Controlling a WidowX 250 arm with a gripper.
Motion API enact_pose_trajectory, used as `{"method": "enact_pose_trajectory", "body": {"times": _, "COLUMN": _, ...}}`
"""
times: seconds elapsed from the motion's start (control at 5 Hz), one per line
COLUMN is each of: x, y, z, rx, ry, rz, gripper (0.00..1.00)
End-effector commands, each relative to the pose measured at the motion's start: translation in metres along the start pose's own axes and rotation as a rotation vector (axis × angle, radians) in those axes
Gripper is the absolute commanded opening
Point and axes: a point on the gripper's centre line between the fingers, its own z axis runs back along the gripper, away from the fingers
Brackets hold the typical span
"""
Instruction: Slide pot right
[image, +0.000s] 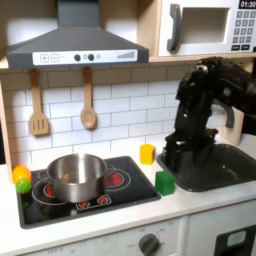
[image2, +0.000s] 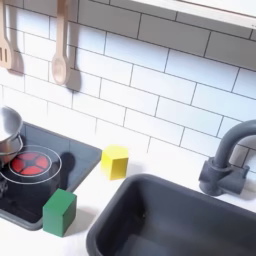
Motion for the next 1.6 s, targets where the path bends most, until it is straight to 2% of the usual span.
{"method": "enact_pose_trajectory", "body": {"times": 0.0, "x": 0.032, "y": 0.016, "z": -0.004, "rx": -0.002, "ry": -0.016, "rz": 0.009, "gripper": 1.0}}
{"method": "enact_pose_trajectory", "body": {"times": 0.4, "x": 0.059, "y": 0.035, "z": -0.015, "rx": -0.014, "ry": -0.014, "rz": 0.034, "gripper": 1.0}}
{"method": "enact_pose_trajectory", "body": {"times": 0.8, "x": 0.085, "y": 0.046, "z": -0.029, "rx": -0.021, "ry": -0.012, "rz": 0.036, "gripper": 1.0}}
{"method": "enact_pose_trajectory", "body": {"times": 1.4, "x": 0.121, "y": 0.066, "z": -0.038, "rx": 0.001, "ry": -0.039, "rz": 0.044, "gripper": 1.0}}
